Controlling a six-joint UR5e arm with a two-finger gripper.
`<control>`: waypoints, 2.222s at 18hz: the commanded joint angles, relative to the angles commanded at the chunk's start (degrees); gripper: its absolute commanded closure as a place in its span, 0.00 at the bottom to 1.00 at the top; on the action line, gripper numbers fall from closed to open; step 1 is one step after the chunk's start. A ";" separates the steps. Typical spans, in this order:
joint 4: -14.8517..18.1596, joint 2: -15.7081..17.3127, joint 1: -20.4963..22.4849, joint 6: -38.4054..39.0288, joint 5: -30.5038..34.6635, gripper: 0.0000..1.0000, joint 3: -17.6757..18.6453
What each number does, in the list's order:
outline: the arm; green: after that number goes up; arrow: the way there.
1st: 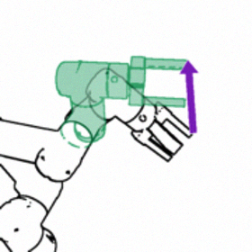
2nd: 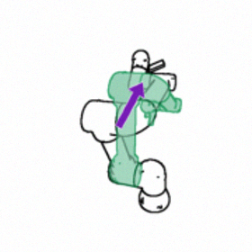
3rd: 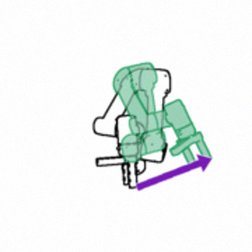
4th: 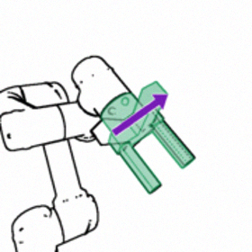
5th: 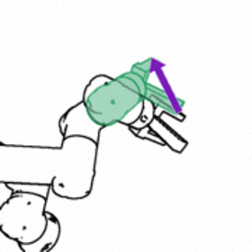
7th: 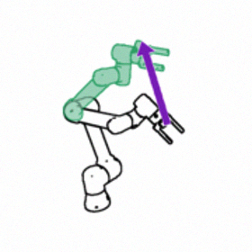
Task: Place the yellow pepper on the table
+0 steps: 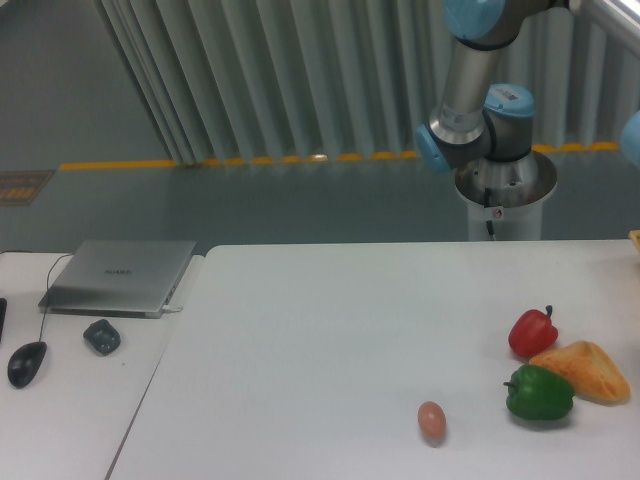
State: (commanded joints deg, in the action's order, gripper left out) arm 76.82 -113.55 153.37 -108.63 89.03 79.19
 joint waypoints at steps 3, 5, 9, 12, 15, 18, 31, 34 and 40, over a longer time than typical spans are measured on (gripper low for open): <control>-0.09 0.26 -0.09 0.00 0.00 0.00 0.00; -0.17 0.61 -0.09 -0.09 -0.09 0.00 0.00; -1.66 1.84 0.00 0.70 0.26 0.00 1.48; -5.10 2.90 3.15 4.56 1.22 0.00 2.90; -5.54 4.56 4.83 5.44 1.76 0.00 3.95; -5.80 5.18 8.07 5.28 1.23 0.00 5.09; -6.77 5.80 17.05 17.22 1.14 0.00 8.52; -6.77 5.71 17.84 28.00 0.27 0.00 8.70; -9.13 5.80 20.74 43.50 -5.53 0.00 10.89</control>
State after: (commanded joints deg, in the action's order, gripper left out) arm 67.68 -107.75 174.11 -65.14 83.51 90.08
